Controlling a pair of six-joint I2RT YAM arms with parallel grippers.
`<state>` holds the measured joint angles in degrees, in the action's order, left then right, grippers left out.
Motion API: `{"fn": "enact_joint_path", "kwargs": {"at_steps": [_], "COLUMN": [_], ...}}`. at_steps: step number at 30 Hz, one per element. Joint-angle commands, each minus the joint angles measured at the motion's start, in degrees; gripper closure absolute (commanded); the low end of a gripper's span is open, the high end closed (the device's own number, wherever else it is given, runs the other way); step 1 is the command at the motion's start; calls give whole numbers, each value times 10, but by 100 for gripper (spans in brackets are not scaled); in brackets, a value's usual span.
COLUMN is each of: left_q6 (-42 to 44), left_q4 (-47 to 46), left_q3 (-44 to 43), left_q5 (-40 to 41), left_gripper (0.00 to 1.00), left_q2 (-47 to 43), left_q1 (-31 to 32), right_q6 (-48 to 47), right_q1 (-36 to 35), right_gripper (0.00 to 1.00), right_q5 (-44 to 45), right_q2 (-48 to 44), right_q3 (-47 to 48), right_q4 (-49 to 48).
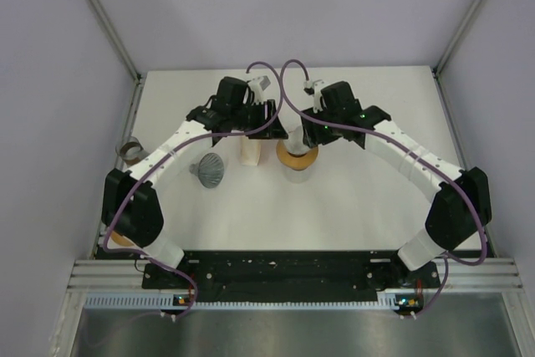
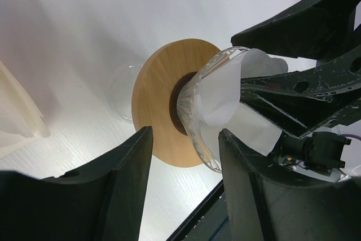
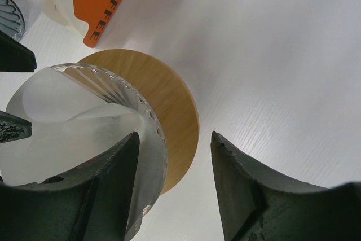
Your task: Place the coffee filter in the dripper
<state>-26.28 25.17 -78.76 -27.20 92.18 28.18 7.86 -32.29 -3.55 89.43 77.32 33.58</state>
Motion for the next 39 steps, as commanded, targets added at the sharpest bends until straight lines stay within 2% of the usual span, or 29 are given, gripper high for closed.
{"fn": "enact_joint_path", "kwargs": {"at_steps": [1,19,25,30,32,33,36,38,39], "left_q6": [18,47,71,104,117,121,120,113,105], "left_q4": [0,15,30,52,56,59,59,57,52], "left_q3": [-27,-45,-66,-94,-93,-94,-94,-90,-85], "left_q5": [-2,-10,-11,-50,-58,-57,-58,-58,-58], "left_gripper": [44,38,35,32,32,32,32,32,32], "left_q2": [-23,-28,-30,-32,-38,-39,-40,-39,-40], "left_q1": [-3,-4,-6,-17,-21,-23,-33,-41,-46], "right_q6": [-20,-56,-75,-100,-99,-96,-91,-93,-90], "right_q1": [5,5,5,4,4,2,-20,-41,-49], "right_gripper": [45,39,38,40,44,51,84,97,100], "right_q5": [-8,-8,-6,-4,-4,-9,-28,-30,-31], "right_q2": [-25,-38,-43,-56,-63,-65,-60,-48,-38], "right_q3": [38,83,125,162,168,172,180,187,194], "right_q4": [10,35,53,70,70,70,73,87,101]}}
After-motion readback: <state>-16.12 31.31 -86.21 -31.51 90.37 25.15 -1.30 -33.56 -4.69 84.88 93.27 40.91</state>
